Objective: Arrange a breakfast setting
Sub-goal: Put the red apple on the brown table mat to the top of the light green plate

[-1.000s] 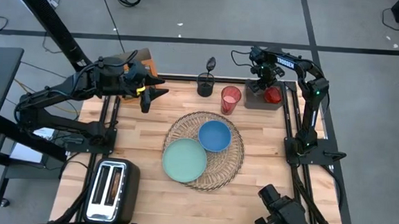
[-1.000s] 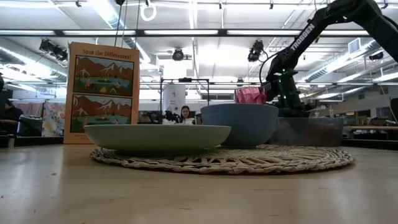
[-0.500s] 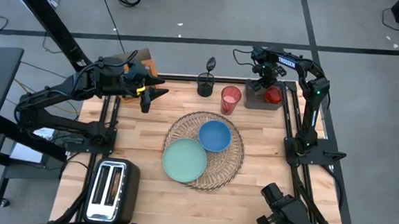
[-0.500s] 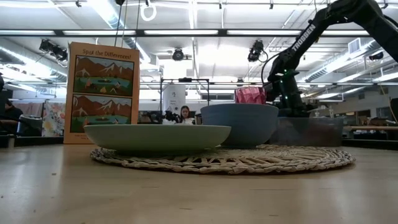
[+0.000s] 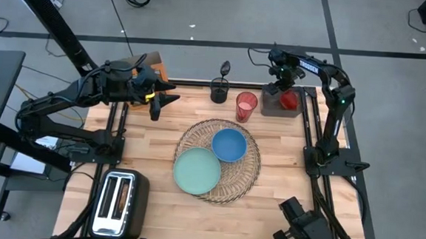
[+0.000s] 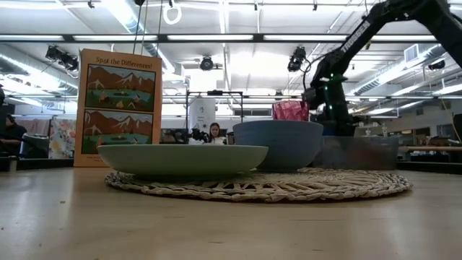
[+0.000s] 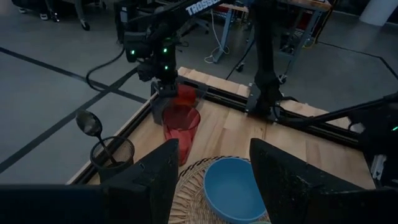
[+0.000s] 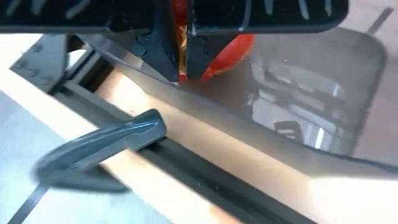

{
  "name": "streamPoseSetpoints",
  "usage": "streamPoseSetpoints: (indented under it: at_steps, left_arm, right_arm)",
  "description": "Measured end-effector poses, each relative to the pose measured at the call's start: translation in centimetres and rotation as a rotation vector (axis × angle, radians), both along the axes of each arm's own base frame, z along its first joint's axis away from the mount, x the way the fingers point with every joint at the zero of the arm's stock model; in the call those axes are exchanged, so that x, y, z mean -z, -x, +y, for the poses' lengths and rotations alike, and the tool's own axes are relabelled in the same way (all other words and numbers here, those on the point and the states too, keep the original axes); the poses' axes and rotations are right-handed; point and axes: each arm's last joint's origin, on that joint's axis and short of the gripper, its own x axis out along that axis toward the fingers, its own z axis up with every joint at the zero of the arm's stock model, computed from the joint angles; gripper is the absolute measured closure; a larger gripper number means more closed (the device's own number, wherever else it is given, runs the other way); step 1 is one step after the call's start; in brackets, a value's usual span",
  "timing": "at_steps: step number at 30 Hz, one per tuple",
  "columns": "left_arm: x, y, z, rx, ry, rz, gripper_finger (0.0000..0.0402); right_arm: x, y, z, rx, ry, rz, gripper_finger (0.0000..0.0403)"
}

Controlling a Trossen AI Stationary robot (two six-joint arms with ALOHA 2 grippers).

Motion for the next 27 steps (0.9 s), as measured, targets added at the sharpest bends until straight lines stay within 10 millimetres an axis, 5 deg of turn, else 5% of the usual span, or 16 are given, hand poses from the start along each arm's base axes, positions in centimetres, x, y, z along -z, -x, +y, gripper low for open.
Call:
streamPoseSetpoints:
  at_steps: [11, 19, 27]
  left_arm:
    - [-0.1, 0.0, 0.0, 0.008, -0.032, 0.002, 0.0198]
    - [-0.5, 0.0, 0.0, 0.018, -0.073, -0.014, 0.0198]
    - [-0.8, -0.1, 0.0, 0.028, -0.121, -0.03, 0.0198]
  right_arm:
    - [-8.1, -0.4, 4.2, -0.061, 0.203, -0.147, 0.0388]
    - [-14.4, -1.3, 10.7, -0.147, 0.369, -0.318, 0.0388]
    - [-18.7, -3.6, 16.9, -0.22, 0.516, -0.61, 0.0388]
